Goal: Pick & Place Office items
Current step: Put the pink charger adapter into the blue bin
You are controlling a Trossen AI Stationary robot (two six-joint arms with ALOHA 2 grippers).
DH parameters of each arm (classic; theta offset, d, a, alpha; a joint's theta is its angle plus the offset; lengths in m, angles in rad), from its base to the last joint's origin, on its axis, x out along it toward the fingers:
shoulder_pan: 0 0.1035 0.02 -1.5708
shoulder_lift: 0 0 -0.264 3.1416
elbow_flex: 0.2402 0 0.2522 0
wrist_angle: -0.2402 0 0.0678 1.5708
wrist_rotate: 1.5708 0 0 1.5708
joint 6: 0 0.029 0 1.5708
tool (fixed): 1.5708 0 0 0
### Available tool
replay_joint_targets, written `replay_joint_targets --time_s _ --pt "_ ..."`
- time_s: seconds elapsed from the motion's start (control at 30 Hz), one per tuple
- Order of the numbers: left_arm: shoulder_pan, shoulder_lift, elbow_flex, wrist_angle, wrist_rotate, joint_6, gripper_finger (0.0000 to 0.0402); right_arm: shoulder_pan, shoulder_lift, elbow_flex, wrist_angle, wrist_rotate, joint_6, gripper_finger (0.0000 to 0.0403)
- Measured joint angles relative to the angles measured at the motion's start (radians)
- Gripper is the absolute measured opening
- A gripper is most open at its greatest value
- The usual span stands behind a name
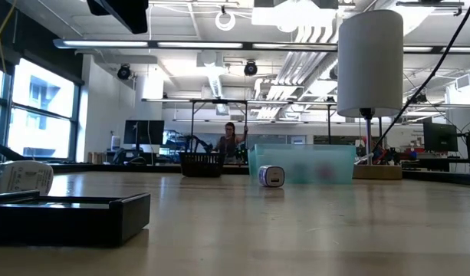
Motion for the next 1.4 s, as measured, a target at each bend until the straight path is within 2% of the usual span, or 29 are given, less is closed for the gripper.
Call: replay_joint_targets --time_s 0.47,0.9,1.27,1.4 --pt "0.0 0.0 0.0 0.0 -0.001 0.036 0.0242 -0.058 0.002 0.0 -0.109 0.01 -0.047 0.0301" --pt "0.0 0.0 0.0 0.0 -0.001 0.035 0.0242 -0.134 -0.007 0.0 -0.208 0.023 -0.213 0.0301" --pt "0.0 0.0 0.0 0.0 -0.001 0.033 0.0242 -0.15 -0.105 -0.002 -0.243 0.041 -0.219 0.0301" --pt "0.0 0.0 0.0 0.0 -0.001 0.033 0.0242 -0.15 -0.163 -0.06 -0.234 0.079 -0.219 0.0301"
